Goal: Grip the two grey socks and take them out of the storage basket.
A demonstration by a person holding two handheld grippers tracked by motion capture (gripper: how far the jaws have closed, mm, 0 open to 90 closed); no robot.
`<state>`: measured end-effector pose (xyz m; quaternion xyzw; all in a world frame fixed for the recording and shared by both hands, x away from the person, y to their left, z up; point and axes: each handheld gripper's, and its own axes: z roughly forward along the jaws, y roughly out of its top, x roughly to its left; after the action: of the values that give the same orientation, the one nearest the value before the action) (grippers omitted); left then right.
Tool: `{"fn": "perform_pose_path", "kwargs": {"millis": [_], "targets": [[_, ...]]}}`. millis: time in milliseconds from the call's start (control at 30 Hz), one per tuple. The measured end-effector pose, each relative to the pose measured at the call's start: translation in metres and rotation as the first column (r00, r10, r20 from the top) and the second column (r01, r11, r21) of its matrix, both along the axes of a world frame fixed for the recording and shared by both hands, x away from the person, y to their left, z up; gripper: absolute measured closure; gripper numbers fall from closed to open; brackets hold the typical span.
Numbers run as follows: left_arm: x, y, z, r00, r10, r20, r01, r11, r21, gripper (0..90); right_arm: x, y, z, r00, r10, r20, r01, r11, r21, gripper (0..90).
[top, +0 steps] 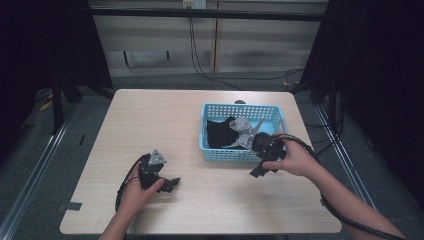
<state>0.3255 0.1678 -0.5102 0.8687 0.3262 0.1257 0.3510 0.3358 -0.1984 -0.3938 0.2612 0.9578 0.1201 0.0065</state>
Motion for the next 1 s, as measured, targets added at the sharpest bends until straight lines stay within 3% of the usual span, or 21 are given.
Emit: {"fn": "perform_pose_path", "kwargs": {"millis": [167,367,467,800,933,1000], "targets": [[0.000,0.000,0.000,1.0000,0.000,0.000,0.000,1.0000,0.000,0.0,0.021,-0.002,0.015,0.9993,-0.029,0.023,0.030,1.000,-0.009,25.7],[0.000,-0.001,-0.001,1.0000,0.008,-0.001,-0.008,0.9999,-0.013,0.0,0.051,-0.006,0.016,0.9960,-0.075,0.047,0.077,0.996,-0.039,28.8],[0.000,-0.001,0.000,1.0000,0.006,0.002,-0.006,0.9999,-0.010,0.0,0.070,-0.010,0.009,0.9917,-0.119,0.047,0.122,0.991,-0.058,30.9],[0.000,-0.001,0.000,1.0000,0.006,0.002,-0.006,0.9999,-0.009,0.0,0.093,-0.006,-0.013,0.9883,-0.151,0.021,0.152,0.984,-0.095,36.2],[0.000,-0.001,0.000,1.0000,0.006,0.002,-0.006,0.9999,-0.010,0.0,0.099,-0.003,-0.021,0.9887,-0.150,0.004,0.149,0.982,-0.113,42.3],[0.000,-0.001,0.000,1.0000,0.007,0.003,-0.007,0.9999,-0.009,0.0,0.103,-0.002,-0.025,0.9872,-0.158,-0.027,0.153,0.981,-0.118,52.4]]}}
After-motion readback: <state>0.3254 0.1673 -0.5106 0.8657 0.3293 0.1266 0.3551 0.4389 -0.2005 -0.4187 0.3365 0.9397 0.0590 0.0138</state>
